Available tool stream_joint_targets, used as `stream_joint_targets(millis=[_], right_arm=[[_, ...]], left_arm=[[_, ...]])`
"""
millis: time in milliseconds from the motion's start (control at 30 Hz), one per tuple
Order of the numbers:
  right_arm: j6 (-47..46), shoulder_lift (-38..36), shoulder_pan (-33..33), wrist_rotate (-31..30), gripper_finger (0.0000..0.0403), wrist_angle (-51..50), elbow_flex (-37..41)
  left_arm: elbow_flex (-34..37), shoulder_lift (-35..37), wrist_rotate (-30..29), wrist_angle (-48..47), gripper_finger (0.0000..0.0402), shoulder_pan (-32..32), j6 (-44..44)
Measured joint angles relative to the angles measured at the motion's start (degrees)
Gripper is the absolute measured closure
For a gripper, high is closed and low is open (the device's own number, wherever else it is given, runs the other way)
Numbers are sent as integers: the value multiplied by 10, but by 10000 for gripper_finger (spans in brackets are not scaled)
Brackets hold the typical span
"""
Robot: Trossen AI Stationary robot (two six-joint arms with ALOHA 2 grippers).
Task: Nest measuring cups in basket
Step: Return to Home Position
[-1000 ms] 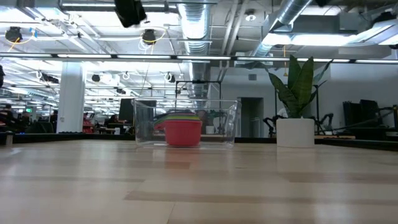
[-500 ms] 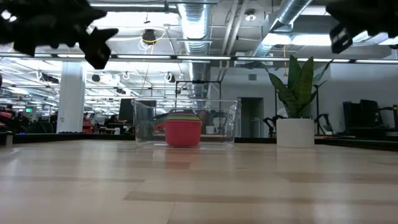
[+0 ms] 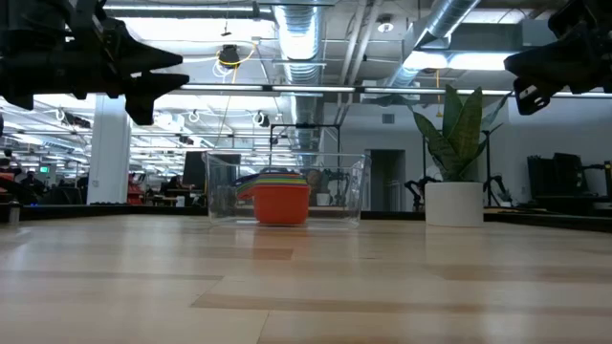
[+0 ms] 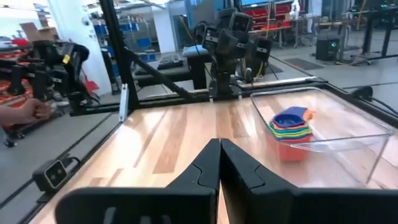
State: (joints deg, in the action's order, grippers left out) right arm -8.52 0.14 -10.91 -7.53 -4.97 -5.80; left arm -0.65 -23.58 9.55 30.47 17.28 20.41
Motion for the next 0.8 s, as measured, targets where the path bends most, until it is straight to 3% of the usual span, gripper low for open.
stream_joint_targets(millis=[133, 467, 600, 800], right_arm=[[12, 0, 6, 3, 369, -18, 0], [20, 0, 6, 4, 369, -25, 15], [65, -1, 6, 4, 369, 79, 45], [85, 0, 6, -7, 369, 130, 53]], left_arm=[[0, -1, -43, -17, 249, 0, 2], [1, 0, -48, -43, 249, -1, 32], [1, 0, -50, -50, 249, -1, 42], [2, 0, -51, -78, 249, -1, 29]])
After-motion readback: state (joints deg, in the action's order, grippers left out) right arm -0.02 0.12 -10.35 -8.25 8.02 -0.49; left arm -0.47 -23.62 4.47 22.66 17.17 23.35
